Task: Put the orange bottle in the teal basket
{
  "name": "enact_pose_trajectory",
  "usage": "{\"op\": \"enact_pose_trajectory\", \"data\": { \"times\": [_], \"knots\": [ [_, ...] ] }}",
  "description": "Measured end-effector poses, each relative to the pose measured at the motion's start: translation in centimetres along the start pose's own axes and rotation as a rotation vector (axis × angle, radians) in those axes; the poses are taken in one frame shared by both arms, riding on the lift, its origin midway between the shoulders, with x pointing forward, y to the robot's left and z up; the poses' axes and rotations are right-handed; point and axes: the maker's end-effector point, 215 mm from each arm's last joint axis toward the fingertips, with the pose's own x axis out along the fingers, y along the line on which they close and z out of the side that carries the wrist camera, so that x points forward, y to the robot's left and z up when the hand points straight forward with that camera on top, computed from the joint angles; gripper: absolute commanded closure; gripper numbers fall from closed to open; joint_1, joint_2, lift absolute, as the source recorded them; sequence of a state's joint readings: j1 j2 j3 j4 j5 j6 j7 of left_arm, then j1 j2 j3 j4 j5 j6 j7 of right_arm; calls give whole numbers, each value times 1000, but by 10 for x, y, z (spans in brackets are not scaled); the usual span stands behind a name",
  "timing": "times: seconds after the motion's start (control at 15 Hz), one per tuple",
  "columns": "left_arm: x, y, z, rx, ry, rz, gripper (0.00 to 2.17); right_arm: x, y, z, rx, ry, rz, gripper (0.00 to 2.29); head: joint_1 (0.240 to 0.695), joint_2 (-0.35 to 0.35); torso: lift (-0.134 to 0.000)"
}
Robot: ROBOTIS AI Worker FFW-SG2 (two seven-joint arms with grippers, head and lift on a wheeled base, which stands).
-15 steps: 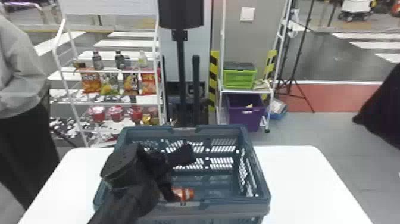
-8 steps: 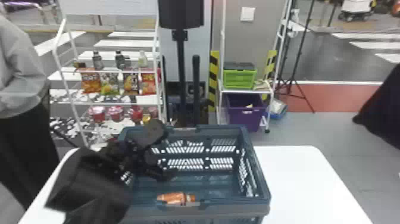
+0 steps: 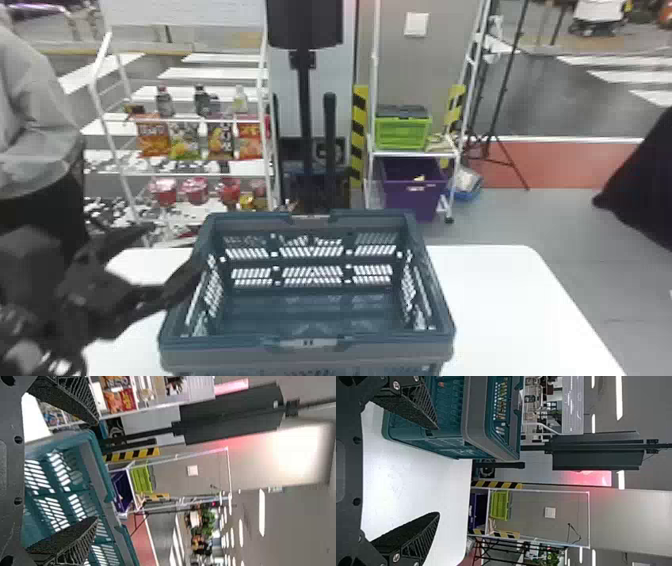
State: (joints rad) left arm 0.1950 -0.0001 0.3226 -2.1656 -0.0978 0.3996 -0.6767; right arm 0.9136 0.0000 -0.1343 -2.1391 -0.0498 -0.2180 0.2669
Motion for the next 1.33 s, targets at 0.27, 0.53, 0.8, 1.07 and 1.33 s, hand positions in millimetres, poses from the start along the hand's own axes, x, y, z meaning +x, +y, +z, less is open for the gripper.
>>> {"op": "enact_pose_trajectory", "data": {
  "times": [0.27, 0.53, 0.8, 1.07, 1.33],
  "knots": [
    [-86, -6, -30, 28, -57, 139, 29, 4, 11, 12, 15, -27, 16, 124, 499, 0, 0],
    [-142, -56, -70, -17, -99, 237, 29, 11, 25, 19, 49, -49, 31, 124, 499, 0, 0],
    [-160, -97, -118, -101, -29, 333, 33, 21, 32, 18, 90, -57, 37, 124, 499, 0, 0],
    [-167, -106, -122, -119, -16, 342, 33, 26, 42, 13, 78, -41, 68, 124, 499, 0, 0],
    [-167, -117, -116, -143, -26, 360, 33, 23, 49, 12, 57, -23, 100, 124, 499, 0, 0]
  ]
}}
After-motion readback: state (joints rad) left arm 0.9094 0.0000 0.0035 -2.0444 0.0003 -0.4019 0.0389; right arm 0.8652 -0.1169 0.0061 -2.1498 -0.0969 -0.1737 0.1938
